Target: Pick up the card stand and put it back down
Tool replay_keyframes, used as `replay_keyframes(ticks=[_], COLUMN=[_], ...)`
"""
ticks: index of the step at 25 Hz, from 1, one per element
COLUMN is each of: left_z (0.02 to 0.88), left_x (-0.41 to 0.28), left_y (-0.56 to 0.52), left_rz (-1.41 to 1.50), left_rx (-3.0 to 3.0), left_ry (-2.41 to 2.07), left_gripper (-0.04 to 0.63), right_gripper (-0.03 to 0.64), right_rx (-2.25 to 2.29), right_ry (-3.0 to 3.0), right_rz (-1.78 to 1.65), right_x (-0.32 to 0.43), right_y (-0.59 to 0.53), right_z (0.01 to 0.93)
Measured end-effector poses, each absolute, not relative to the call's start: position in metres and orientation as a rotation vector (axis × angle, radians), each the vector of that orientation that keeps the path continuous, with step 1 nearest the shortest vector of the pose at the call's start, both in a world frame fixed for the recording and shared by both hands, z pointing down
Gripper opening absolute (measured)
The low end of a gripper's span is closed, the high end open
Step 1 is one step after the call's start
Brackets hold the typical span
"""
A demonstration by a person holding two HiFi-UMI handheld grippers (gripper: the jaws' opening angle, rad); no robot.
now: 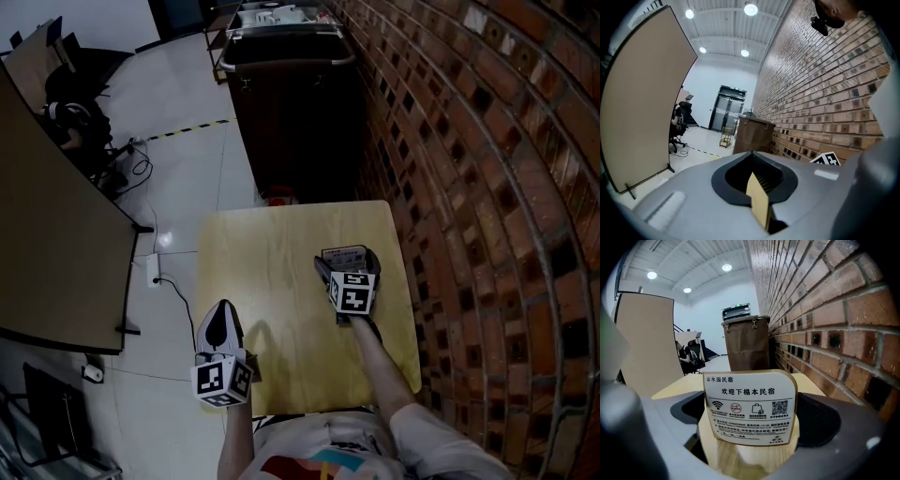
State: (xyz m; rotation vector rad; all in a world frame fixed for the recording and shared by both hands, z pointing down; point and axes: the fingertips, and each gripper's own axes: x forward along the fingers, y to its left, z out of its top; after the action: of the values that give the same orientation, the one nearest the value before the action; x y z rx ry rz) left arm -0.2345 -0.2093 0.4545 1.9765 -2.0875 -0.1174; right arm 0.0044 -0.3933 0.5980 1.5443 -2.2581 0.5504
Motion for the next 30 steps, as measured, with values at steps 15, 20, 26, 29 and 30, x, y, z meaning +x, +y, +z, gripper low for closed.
replay_keyframes(ticks=[15, 20, 26, 29, 30], left_z=[0.458, 0.455, 0.446, 0.443, 0.442], left_x=[-0.236, -0.233, -0.229, -0.224, -0.222], left_y=[-0.217, -0.214, -0.205, -0.199, -0.198], left_rz=[-0.116, -0.13, -0.156, -0.171, -0.176], left_rx=[1.988, 1.997, 2.022, 2.041, 2.048], left_ry=[-2.064, -2.056, -2.054, -2.044, -2.037], left_gripper=[0.005, 0.005, 0.005, 0.005, 0.005], right_gripper=[0.575, 0.575, 0.575, 0.421, 0.33], right_rx=[1.593, 1.617, 1.689, 1.715, 1.74], right_ry=[-2.32, -2.401, -2.527, -2.549, -2.551], right_rz=[0.556, 0.47, 0.455, 0.433, 0.418], right_x=[0.005, 0.005, 0.016, 0.024, 0.028], right_y=[-0.397, -0.394, -0.358, -0.324, -0.313], right_z=[0.582, 0.542, 0.483, 0.459, 0.45])
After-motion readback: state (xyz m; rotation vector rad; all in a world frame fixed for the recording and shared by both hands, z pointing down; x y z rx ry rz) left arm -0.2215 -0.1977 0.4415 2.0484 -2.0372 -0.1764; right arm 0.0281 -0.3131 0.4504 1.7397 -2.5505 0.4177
